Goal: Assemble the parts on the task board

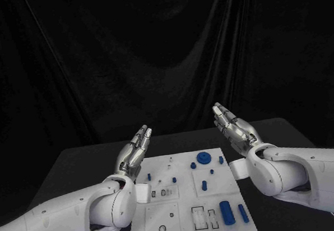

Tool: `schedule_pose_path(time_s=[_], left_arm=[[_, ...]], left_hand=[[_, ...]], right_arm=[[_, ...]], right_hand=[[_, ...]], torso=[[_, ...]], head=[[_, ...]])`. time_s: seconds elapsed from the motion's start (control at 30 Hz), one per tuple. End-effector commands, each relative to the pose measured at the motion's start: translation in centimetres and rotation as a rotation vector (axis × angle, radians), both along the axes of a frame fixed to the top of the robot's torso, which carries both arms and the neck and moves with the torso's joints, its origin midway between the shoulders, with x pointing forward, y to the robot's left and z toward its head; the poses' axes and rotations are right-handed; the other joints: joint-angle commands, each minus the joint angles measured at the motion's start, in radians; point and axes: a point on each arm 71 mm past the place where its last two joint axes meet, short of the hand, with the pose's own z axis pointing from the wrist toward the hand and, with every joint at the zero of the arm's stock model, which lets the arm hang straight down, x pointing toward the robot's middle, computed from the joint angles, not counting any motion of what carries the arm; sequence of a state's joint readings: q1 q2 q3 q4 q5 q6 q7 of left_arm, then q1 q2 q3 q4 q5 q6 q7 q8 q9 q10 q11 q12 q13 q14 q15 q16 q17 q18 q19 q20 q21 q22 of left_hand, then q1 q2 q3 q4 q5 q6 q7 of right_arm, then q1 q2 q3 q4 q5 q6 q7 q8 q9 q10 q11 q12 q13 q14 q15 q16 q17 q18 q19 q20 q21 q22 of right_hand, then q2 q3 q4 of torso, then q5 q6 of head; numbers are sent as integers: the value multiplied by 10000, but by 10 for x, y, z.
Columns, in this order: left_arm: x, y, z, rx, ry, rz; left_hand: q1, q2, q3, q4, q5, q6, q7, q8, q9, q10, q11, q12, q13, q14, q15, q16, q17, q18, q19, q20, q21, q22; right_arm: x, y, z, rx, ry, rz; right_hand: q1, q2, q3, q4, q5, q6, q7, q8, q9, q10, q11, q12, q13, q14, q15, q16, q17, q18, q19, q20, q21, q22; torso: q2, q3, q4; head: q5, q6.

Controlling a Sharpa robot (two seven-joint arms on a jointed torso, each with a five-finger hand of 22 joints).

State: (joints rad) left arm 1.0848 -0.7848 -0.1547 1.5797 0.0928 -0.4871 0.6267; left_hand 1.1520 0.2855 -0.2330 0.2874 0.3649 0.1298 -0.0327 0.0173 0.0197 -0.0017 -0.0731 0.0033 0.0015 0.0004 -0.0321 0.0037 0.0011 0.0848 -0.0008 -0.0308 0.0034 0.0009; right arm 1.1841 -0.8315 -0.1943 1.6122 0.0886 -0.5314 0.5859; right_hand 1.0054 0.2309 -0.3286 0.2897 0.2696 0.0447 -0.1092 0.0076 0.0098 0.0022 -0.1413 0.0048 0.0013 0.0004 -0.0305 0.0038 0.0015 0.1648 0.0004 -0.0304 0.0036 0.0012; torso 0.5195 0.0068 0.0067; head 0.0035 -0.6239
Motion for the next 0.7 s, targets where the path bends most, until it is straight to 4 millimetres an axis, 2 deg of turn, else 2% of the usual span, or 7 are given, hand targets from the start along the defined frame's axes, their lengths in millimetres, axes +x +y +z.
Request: schedule_pose_path(time_s=[0.03, 0.23, 0.33, 0.37, 0.47, 0.6, 0.7], left_arm=[[-4, -6, 11, -2364, -945, -958], [-10, -7, 8, -3238, -1028, -1379], [-11, -7, 8, -3425, -1043, -1457], [-2, -4, 5, -3740, -1362, -1678], [-1, -4, 6, -3678, -1476, -1754], [-2, -4, 6, -3646, -1550, -1828], [-1, -4, 6, -3638, -1571, -1862]], left_hand=[[136, 19, -19, 55, 49, 60, 0, 36, 13, 17, -65, -33, -15, -4, -759, -37, -11, 88, 8, -539, -34, -9], [156, 2, -22, 49, 37, 122, -14, 46, 21, 17, -66, -33, -15, -4, -725, -37, -11, 81, 8, -506, -34, -9], [175, -8, -23, 45, 33, 43, -21, 31, 8, 17, -62, -33, -15, -4, -708, -37, -11, 79, 8, -492, -34, -9], [192, -11, -21, 44, 40, 20, -29, 24, 3, 17, -66, -33, -15, -4, -702, -37, -11, 79, 8, -484, -34, -9], [192, -11, -21, 44, 40, 20, -29, 24, 3, 17, -66, -33, -15, -4, -702, -37, -11, 79, 8, -484, -34, -9], [225, -15, -15, 42, 80, 61, -34, 30, 9, 17, -70, -33, -15, -4, -685, -37, -11, 79, 8, -465, -34, -9], [249, -15, -11, 42, 94, 76, -33, 33, 12, 17, -68, -33, -15, -4, -662, -37, -11, 80, 8, -443, -34, -9]], right_arm=[[-2, 4, 5, 1117, -131, 782], [-2, 4, 5, 1152, -128, 824], [-2, 4, 5, 1152, -128, 824], [2, -4, 3, 1258, 70, 766], [3, -4, 2, 1267, 102, 797], [3, -4, 2, 1291, 146, 852], [3, -4, 2, 1283, 130, 895]], right_hand=[[81, 19, -51, 7, 21, 83, 34, 33, 11, -22, -16, -48, -13, -4, -1398, -38, -15, 139, -4, -154, -36, -12], [97, 20, -50, 4, 11, 83, 80, 31, 10, -22, 45, -48, -13, -4, -1328, -38, -15, 136, -4, -97, -36, -12], [113, 26, -49, 7, 4, 172, 200, 49, 26, -22, 127, -48, -13, -4, -1263, -38, -15, 133, -4, -19, -36, -12], [120, 27, -48, 6, 5, 182, 227, 51, 27, -22, 153, -48, -13, -4, -1239, -38, -15, 132, -4, 6, -36, -12], [138, 29, -44, 3, 14, 182, 265, 49, 26, -22, 197, -48, -13, -4, -1190, -38, -15, 129, -4, 72, -36, -12], [206, 37, -24, 5, 26, 129, 332, 36, 15, -22, 313, -48, -13, -4, -1022, -38, -15, 125, -4, 332, -36, -12], [225, 38, -18, 1, 35, 123, 346, 35, 14, -22, 349, -48, -13, -4, -972, -38, -15, 126, -4, 388, -36, -12]], torso=[[-1, 1, 1], [-1, 1, 1], [-1, 1, 1], [6, 4, 6], [-1, 2, 13], [-3, 2, 3], [-10, 4, 8]], head=[[0, -1], [0, -1], [0, -1], [-3, -425], [-9, -446], [13, -466], [17, -495]])
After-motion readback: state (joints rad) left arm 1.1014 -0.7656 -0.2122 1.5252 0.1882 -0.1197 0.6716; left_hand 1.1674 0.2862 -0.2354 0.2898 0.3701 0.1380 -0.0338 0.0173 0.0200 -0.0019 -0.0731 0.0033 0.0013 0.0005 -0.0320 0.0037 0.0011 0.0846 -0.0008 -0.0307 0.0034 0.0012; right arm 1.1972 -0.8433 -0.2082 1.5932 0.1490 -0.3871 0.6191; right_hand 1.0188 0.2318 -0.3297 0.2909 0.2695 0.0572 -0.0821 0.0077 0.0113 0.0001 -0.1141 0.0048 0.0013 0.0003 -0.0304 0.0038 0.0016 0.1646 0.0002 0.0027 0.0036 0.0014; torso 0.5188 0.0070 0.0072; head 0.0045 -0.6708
